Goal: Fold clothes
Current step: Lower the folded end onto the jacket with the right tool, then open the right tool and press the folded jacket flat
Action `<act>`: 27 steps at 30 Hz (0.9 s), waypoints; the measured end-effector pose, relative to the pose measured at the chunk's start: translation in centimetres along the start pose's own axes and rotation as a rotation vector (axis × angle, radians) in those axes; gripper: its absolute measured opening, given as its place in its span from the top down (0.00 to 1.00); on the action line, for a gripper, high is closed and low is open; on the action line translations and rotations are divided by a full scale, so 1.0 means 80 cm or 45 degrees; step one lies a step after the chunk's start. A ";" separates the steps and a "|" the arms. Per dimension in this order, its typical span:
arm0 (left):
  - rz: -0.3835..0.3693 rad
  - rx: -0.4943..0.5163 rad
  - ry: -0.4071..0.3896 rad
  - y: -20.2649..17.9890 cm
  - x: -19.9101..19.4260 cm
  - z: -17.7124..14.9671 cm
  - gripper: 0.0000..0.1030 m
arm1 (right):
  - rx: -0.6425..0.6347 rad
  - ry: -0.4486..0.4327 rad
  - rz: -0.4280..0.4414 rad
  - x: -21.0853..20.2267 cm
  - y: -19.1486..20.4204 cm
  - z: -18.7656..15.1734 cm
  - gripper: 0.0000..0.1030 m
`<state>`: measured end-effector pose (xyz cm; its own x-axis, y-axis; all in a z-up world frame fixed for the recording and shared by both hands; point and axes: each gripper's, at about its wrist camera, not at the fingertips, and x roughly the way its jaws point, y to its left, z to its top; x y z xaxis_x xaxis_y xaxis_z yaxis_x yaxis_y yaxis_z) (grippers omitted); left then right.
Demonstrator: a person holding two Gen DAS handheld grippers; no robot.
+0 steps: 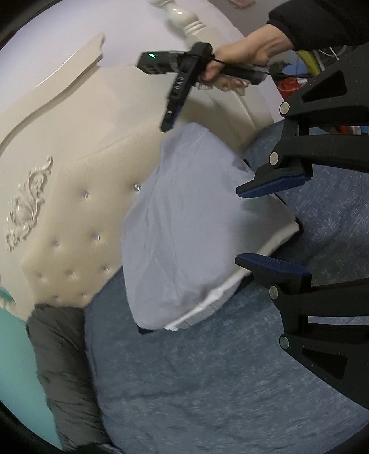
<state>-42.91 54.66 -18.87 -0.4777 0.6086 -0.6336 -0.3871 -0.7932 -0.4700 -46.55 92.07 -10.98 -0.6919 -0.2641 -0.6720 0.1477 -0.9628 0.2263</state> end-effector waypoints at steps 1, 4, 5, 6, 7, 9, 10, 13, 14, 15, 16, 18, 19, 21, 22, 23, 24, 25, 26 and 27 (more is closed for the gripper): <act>0.005 0.024 0.001 -0.005 0.001 0.001 0.57 | -0.002 -0.035 -0.004 -0.007 0.003 0.003 0.78; 0.010 0.079 0.003 -0.019 0.005 0.005 0.57 | -0.071 -0.047 0.054 -0.012 0.025 0.008 0.88; 0.007 0.088 0.001 -0.023 0.004 0.005 0.57 | -0.100 -0.043 0.078 -0.011 0.034 0.009 0.88; 0.007 0.096 0.002 -0.024 0.004 0.006 0.57 | -0.129 -0.037 0.101 -0.010 0.042 0.011 0.89; 0.017 0.107 0.005 -0.025 0.009 0.007 0.57 | -0.152 0.001 0.087 -0.001 0.049 0.010 0.89; 0.030 0.125 0.019 -0.026 0.017 0.007 0.57 | -0.143 0.068 0.033 0.023 0.047 0.008 0.89; 0.033 0.132 0.030 -0.027 0.021 0.005 0.57 | -0.123 0.096 0.004 0.035 0.042 0.005 0.89; 0.043 0.152 0.062 -0.028 0.033 -0.001 0.57 | -0.092 0.159 -0.121 0.066 0.027 -0.011 0.89; 0.040 0.146 0.069 -0.027 0.036 -0.004 0.57 | -0.079 0.166 -0.131 0.070 0.025 -0.014 0.89; 0.036 0.146 0.072 -0.028 0.039 -0.007 0.57 | -0.072 0.172 -0.132 0.074 0.022 -0.020 0.89; 0.031 0.147 0.075 -0.028 0.042 -0.010 0.57 | -0.066 0.177 -0.134 0.078 0.018 -0.025 0.89; 0.028 0.160 0.085 -0.031 0.047 -0.015 0.57 | -0.054 0.189 -0.136 0.087 0.011 -0.036 0.89; 0.029 0.172 0.091 -0.034 0.050 -0.017 0.57 | -0.047 0.195 -0.137 0.091 0.008 -0.042 0.89; 0.031 0.186 0.091 -0.037 0.052 -0.020 0.57 | -0.043 0.196 -0.144 0.092 0.004 -0.049 0.89; 0.031 0.193 0.092 -0.038 0.053 -0.021 0.57 | -0.015 0.192 -0.138 0.093 -0.004 -0.051 0.89; 0.033 0.194 0.092 -0.039 0.053 -0.021 0.57 | -0.009 0.190 -0.137 0.091 -0.005 -0.053 0.89; 0.036 0.199 0.095 -0.040 0.054 -0.021 0.57 | -0.002 0.187 -0.137 0.088 -0.006 -0.055 0.89; 0.046 0.209 0.094 -0.041 0.054 -0.022 0.57 | 0.004 0.185 -0.136 0.086 -0.008 -0.056 0.89; 0.056 0.219 0.093 -0.043 0.054 -0.022 0.57 | 0.004 0.178 -0.136 0.084 -0.007 -0.055 0.89; 0.066 0.220 0.094 -0.042 0.054 -0.023 0.57 | 0.009 0.133 -0.133 0.075 -0.004 -0.053 0.89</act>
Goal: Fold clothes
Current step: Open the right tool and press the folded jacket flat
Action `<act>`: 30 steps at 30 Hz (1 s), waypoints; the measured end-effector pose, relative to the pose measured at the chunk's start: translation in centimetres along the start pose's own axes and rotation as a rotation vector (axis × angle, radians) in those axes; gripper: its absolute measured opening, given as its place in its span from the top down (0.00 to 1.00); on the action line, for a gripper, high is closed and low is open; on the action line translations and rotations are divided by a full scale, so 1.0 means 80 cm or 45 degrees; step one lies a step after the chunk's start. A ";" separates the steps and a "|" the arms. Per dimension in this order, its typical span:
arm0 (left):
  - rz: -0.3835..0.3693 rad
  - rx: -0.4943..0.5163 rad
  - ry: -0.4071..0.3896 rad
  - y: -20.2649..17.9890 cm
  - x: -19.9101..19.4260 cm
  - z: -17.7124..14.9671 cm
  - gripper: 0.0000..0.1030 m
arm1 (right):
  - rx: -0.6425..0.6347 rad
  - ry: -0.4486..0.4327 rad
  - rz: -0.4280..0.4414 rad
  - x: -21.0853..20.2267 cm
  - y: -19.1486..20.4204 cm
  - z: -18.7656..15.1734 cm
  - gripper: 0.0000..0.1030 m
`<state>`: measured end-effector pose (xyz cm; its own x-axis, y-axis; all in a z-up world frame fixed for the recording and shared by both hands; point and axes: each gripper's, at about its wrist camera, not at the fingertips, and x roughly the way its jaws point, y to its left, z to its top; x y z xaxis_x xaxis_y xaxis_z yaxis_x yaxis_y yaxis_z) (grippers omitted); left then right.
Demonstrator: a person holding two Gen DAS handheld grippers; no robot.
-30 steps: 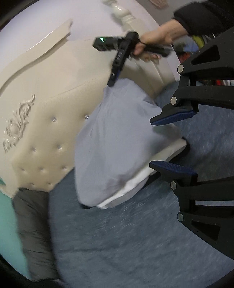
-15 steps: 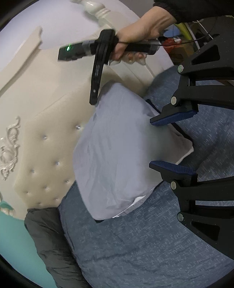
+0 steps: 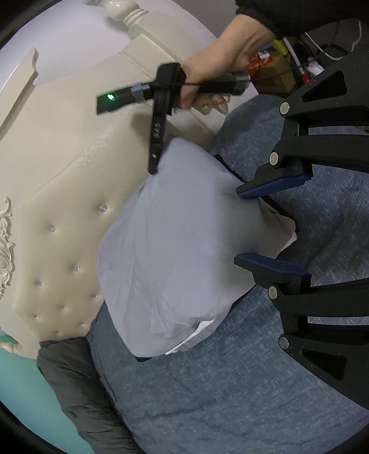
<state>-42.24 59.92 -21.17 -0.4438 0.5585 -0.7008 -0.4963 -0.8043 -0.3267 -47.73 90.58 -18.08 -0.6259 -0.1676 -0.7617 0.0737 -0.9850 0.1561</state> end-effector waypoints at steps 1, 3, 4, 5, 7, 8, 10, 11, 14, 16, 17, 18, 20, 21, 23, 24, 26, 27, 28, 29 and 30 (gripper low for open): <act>0.010 0.002 0.002 0.000 0.000 0.000 0.57 | 0.007 -0.044 0.004 -0.010 0.001 0.001 0.89; 0.020 -0.002 0.005 0.003 0.001 -0.002 0.57 | 0.027 -0.135 0.022 -0.032 0.002 0.004 0.89; 0.018 -0.005 0.004 0.003 0.000 -0.003 0.57 | 0.025 -0.174 0.060 -0.042 0.004 0.007 0.89; 0.017 -0.008 0.002 0.004 -0.001 -0.004 0.57 | 0.006 -0.195 0.079 -0.046 0.008 0.010 0.89; 0.018 -0.013 0.001 0.004 0.000 -0.004 0.57 | -0.079 -0.207 0.097 -0.057 0.023 0.007 0.89; 0.019 -0.014 0.000 0.003 0.000 -0.003 0.57 | -0.124 -0.197 0.094 -0.057 0.030 0.002 0.89; 0.024 -0.012 0.000 0.001 0.002 -0.003 0.57 | -0.201 -0.169 0.072 -0.054 0.042 -0.009 0.89; 0.028 -0.010 0.000 0.000 0.002 -0.003 0.57 | -0.217 -0.137 0.054 -0.045 0.042 -0.014 0.89; 0.024 -0.003 0.001 -0.003 0.005 -0.005 0.57 | -0.167 -0.064 0.027 -0.023 0.024 -0.028 0.93; 0.028 0.012 -0.003 -0.007 0.007 -0.006 0.57 | -0.091 -0.065 0.041 -0.012 0.010 -0.033 0.96; 0.040 0.020 -0.004 -0.010 0.008 -0.006 0.57 | -0.072 -0.063 0.041 -0.008 0.008 -0.037 0.96; 0.046 0.024 -0.002 -0.011 0.008 -0.006 0.57 | -0.069 -0.056 0.038 -0.004 0.009 -0.041 0.96; 0.050 0.029 0.000 -0.012 0.009 -0.008 0.57 | -0.068 -0.054 0.025 0.004 0.012 -0.047 0.96; 0.049 0.029 0.002 -0.012 0.010 -0.009 0.57 | -0.052 -0.057 0.032 0.008 0.010 -0.049 0.96; 0.042 0.027 0.006 -0.011 0.011 -0.011 0.57 | -0.005 -0.073 0.063 0.011 0.003 -0.051 0.96; 0.040 0.029 0.009 -0.011 0.012 -0.012 0.57 | 0.011 -0.076 0.076 0.011 0.000 -0.052 0.96; 0.037 0.033 0.015 -0.012 0.014 -0.015 0.57 | 0.012 -0.079 0.082 0.007 -0.003 -0.060 0.97; 0.035 0.035 0.018 -0.013 0.016 -0.016 0.57 | 0.020 -0.080 0.089 0.010 -0.005 -0.061 0.97; 0.034 0.036 0.021 -0.013 0.017 -0.017 0.57 | 0.031 -0.082 0.095 0.012 -0.007 -0.062 0.97; 0.032 0.036 0.023 -0.013 0.018 -0.017 0.57 | 0.047 -0.083 0.100 0.013 -0.009 -0.065 0.97; 0.038 0.042 0.024 -0.014 0.018 -0.017 0.57 | 0.063 -0.084 0.106 0.014 -0.011 -0.067 0.97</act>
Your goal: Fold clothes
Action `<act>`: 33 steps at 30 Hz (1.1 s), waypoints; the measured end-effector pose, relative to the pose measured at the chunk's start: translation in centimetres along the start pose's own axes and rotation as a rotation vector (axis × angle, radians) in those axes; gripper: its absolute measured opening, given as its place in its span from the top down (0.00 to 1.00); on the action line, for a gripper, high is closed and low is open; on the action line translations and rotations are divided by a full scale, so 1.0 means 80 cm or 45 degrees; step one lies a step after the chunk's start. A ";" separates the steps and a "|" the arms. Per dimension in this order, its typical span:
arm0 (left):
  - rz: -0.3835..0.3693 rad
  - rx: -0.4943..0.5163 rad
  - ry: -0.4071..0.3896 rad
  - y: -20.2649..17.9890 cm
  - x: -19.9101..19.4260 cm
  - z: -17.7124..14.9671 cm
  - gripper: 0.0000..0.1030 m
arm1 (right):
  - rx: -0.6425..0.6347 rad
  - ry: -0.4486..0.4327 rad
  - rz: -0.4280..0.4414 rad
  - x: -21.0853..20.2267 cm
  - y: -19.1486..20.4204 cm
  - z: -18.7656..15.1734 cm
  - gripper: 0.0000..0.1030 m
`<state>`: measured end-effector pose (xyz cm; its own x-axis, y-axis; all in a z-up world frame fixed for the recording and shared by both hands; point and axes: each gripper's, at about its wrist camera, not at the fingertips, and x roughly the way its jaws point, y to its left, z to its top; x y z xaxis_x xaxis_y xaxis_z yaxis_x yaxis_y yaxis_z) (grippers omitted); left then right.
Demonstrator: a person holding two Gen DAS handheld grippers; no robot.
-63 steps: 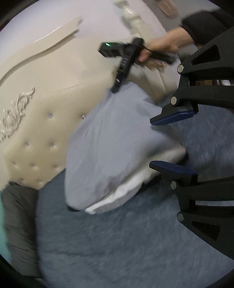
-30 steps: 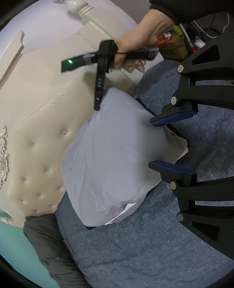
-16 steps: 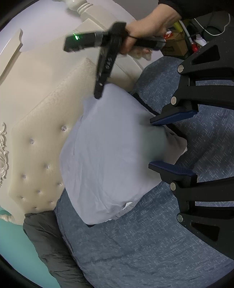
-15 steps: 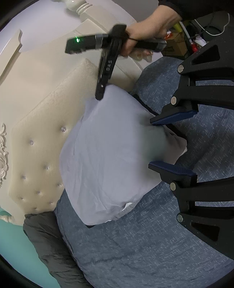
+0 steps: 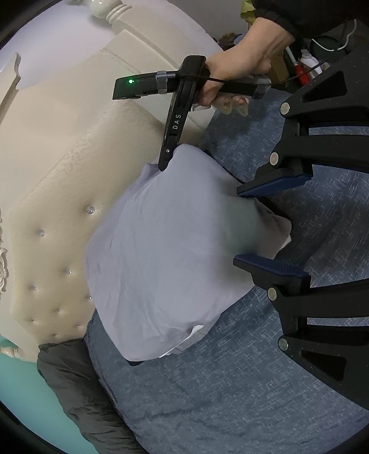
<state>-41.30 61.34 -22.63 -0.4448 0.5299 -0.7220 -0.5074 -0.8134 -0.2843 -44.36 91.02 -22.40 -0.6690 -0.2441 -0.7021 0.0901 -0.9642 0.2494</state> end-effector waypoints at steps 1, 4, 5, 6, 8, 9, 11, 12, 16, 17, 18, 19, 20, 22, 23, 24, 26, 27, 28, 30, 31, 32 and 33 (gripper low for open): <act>0.007 0.006 0.001 -0.001 0.000 0.001 0.57 | 0.010 -0.001 0.003 -0.002 0.000 0.000 0.97; 0.028 0.013 0.003 -0.003 -0.004 0.005 0.57 | 0.013 -0.011 -0.006 -0.013 0.003 0.008 0.97; 0.033 0.013 0.003 -0.002 -0.006 0.006 0.57 | 0.007 -0.023 -0.012 -0.019 0.005 0.012 0.97; 0.037 0.012 0.002 -0.002 -0.009 0.007 0.57 | 0.007 -0.042 -0.029 -0.025 0.007 0.017 0.97; 0.043 0.008 -0.008 -0.002 -0.014 0.008 0.57 | 0.008 -0.082 -0.063 -0.038 0.011 0.028 0.97; 0.049 0.005 -0.016 -0.001 -0.017 0.009 0.57 | 0.009 -0.101 -0.080 -0.044 0.014 0.033 0.95; 0.057 -0.003 -0.026 0.001 -0.024 0.011 0.57 | 0.008 -0.112 -0.092 -0.052 0.019 0.042 0.92; 0.061 -0.005 -0.026 0.001 -0.028 0.012 0.57 | 0.007 -0.117 -0.098 -0.056 0.022 0.046 0.92; 0.076 -0.020 -0.043 0.002 -0.044 0.016 0.56 | -0.035 -0.146 -0.119 -0.075 0.039 0.057 0.92; 0.077 -0.029 -0.051 0.002 -0.051 0.017 0.55 | -0.028 -0.153 -0.118 -0.080 0.041 0.057 0.92; 0.078 -0.038 -0.060 0.003 -0.057 0.018 0.55 | -0.020 -0.160 -0.117 -0.085 0.044 0.057 0.92; 0.079 -0.046 -0.069 0.003 -0.063 0.019 0.55 | -0.013 -0.167 -0.116 -0.090 0.047 0.058 0.92; 0.082 -0.051 -0.074 0.003 -0.066 0.019 0.55 | -0.015 -0.168 -0.120 -0.095 0.050 0.057 0.92; 0.086 -0.054 -0.088 0.001 -0.079 0.019 0.55 | -0.024 -0.176 -0.128 -0.102 0.060 0.058 0.92; 0.093 -0.050 -0.093 0.000 -0.086 0.019 0.55 | -0.028 -0.180 -0.132 -0.106 0.065 0.059 0.92; 0.099 -0.046 -0.098 -0.001 -0.092 0.019 0.55 | -0.016 -0.185 -0.138 -0.112 0.068 0.058 0.92; 0.107 -0.046 -0.110 -0.003 -0.106 0.019 0.55 | 0.004 -0.193 -0.151 -0.122 0.075 0.056 0.92; 0.109 -0.049 -0.114 -0.004 -0.111 0.019 0.55 | 0.012 -0.196 -0.159 -0.126 0.078 0.055 0.92; 0.113 -0.050 -0.120 -0.005 -0.116 0.020 0.55 | 0.016 -0.198 -0.163 -0.131 0.082 0.054 0.91; 0.118 -0.049 -0.131 -0.008 -0.129 0.019 0.55 | 0.023 -0.198 -0.174 -0.141 0.089 0.052 0.91; 0.118 -0.046 -0.139 -0.010 -0.137 0.019 0.55 | 0.025 -0.199 -0.182 -0.148 0.093 0.050 0.91; 0.116 -0.046 -0.150 -0.012 -0.146 0.017 0.55 | 0.029 -0.201 -0.181 -0.153 0.096 0.048 0.91; 0.112 -0.048 -0.160 -0.014 -0.155 0.014 0.55 | 0.034 -0.208 -0.177 -0.160 0.101 0.046 0.90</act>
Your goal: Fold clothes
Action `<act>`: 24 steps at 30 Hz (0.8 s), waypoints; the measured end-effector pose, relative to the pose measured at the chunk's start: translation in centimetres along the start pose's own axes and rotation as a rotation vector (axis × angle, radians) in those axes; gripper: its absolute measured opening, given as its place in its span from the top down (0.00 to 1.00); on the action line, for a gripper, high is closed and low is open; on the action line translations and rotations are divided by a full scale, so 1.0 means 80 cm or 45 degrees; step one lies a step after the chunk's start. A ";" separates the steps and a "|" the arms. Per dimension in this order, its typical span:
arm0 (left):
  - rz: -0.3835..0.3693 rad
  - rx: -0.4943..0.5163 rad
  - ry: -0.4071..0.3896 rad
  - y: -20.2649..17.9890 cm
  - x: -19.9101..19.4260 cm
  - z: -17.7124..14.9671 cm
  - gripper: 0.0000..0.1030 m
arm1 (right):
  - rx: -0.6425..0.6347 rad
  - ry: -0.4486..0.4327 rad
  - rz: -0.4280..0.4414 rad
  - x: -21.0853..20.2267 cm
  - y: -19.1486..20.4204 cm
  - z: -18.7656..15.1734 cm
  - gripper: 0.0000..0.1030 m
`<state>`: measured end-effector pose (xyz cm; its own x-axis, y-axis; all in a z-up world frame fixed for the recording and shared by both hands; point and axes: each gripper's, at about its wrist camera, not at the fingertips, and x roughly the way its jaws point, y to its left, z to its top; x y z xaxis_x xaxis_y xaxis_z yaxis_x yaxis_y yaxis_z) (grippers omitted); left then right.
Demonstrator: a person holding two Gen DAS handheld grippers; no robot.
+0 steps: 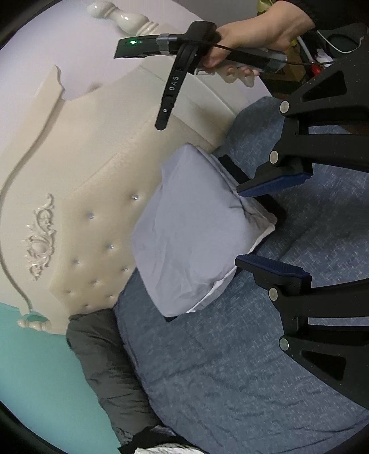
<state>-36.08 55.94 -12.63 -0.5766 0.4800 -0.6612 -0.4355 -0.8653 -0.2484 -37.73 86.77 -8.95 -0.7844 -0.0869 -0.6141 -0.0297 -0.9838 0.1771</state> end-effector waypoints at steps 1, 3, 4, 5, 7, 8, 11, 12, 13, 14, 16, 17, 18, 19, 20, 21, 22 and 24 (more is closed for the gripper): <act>-0.002 -0.001 -0.004 -0.001 -0.009 -0.002 0.54 | 0.006 -0.006 0.004 -0.008 0.003 -0.002 0.88; 0.014 -0.001 -0.014 -0.001 -0.024 -0.005 0.54 | 0.008 -0.020 0.013 -0.026 0.010 -0.007 0.78; 0.015 -0.006 -0.017 0.000 -0.030 -0.006 0.54 | 0.012 -0.025 0.022 -0.034 0.013 -0.010 0.68; 0.016 -0.010 -0.021 0.000 -0.037 -0.007 0.54 | 0.016 -0.030 0.032 -0.041 0.016 -0.013 0.64; 0.025 -0.012 -0.036 -0.001 -0.052 -0.010 0.53 | 0.009 -0.047 0.035 -0.057 0.023 -0.018 0.56; 0.028 -0.007 -0.044 -0.003 -0.060 -0.011 0.52 | 0.001 -0.054 0.031 -0.064 0.027 -0.021 0.56; 0.030 -0.003 -0.062 -0.008 -0.082 -0.016 0.50 | -0.006 -0.059 0.033 -0.084 0.039 -0.030 0.54; 0.032 -0.004 -0.069 -0.010 -0.090 -0.018 0.49 | -0.001 -0.059 0.038 -0.091 0.042 -0.034 0.52; 0.034 -0.006 -0.076 -0.012 -0.097 -0.020 0.48 | 0.005 -0.064 0.042 -0.094 0.044 -0.035 0.49; 0.035 -0.007 -0.082 -0.014 -0.105 -0.022 0.46 | 0.010 -0.071 0.051 -0.101 0.047 -0.038 0.47; 0.043 -0.005 -0.096 -0.017 -0.121 -0.025 0.44 | -0.004 -0.079 0.050 -0.116 0.057 -0.044 0.43; 0.046 0.000 -0.105 -0.019 -0.130 -0.027 0.43 | -0.011 -0.083 0.050 -0.123 0.062 -0.046 0.43; 0.048 0.004 -0.110 -0.021 -0.137 -0.029 0.43 | -0.018 -0.087 0.049 -0.131 0.066 -0.049 0.42; 0.051 0.006 -0.115 -0.021 -0.142 -0.030 0.42 | -0.023 -0.093 0.044 -0.139 0.071 -0.051 0.40; 0.054 0.011 -0.121 -0.023 -0.150 -0.032 0.42 | -0.028 -0.099 0.039 -0.148 0.075 -0.054 0.39; 0.055 0.015 -0.127 -0.024 -0.157 -0.034 0.41 | -0.027 -0.110 0.031 -0.158 0.078 -0.056 0.35; 0.057 0.019 -0.132 -0.025 -0.164 -0.036 0.40 | -0.026 -0.121 0.023 -0.168 0.080 -0.059 0.31; 0.069 0.022 -0.149 -0.028 -0.180 -0.041 0.37 | -0.031 -0.132 0.015 -0.184 0.087 -0.064 0.28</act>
<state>-24.52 50.51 -4.87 -0.6761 0.4472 -0.5856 -0.4130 -0.8882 -0.2014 -23.22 80.38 -2.58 -0.8444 -0.0830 -0.5292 -0.0059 -0.9864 0.1640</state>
